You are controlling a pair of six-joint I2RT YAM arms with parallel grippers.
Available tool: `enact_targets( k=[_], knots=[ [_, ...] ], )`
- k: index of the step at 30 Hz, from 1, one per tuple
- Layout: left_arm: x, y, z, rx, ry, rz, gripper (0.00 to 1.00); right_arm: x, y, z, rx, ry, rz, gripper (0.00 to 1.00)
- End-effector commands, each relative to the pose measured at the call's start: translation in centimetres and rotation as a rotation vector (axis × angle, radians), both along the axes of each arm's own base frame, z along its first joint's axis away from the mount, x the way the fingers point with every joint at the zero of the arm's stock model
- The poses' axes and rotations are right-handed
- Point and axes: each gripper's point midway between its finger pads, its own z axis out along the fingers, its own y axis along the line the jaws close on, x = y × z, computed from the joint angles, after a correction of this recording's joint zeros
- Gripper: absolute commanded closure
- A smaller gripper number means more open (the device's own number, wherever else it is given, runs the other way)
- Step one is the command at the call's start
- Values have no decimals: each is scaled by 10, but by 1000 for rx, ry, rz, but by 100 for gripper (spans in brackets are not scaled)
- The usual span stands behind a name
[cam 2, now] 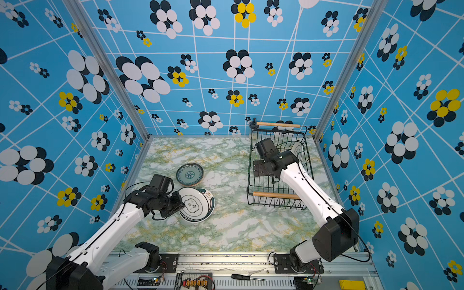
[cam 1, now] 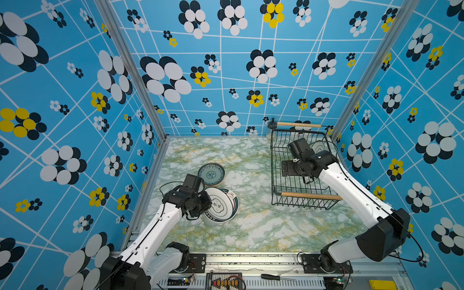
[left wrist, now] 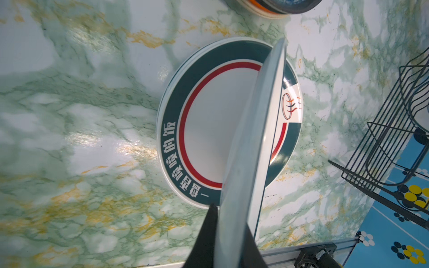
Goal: Unload the plates from the dish rack
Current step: Place the plate among the plates.
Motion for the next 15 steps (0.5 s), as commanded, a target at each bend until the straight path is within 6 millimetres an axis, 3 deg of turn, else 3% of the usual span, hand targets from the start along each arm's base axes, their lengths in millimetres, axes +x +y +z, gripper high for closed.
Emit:
enact_targets(
  k=[1,9,15],
  knots=[
    [-12,4,-16,23,59,14,80,0,2,-1,14,5,16,1],
    [-13,7,-25,42,79,16,69,-1,4,-1,27,7,25,1],
    [-9,5,-33,48,104,4,66,-2,4,-1,30,6,24,1]
  ],
)
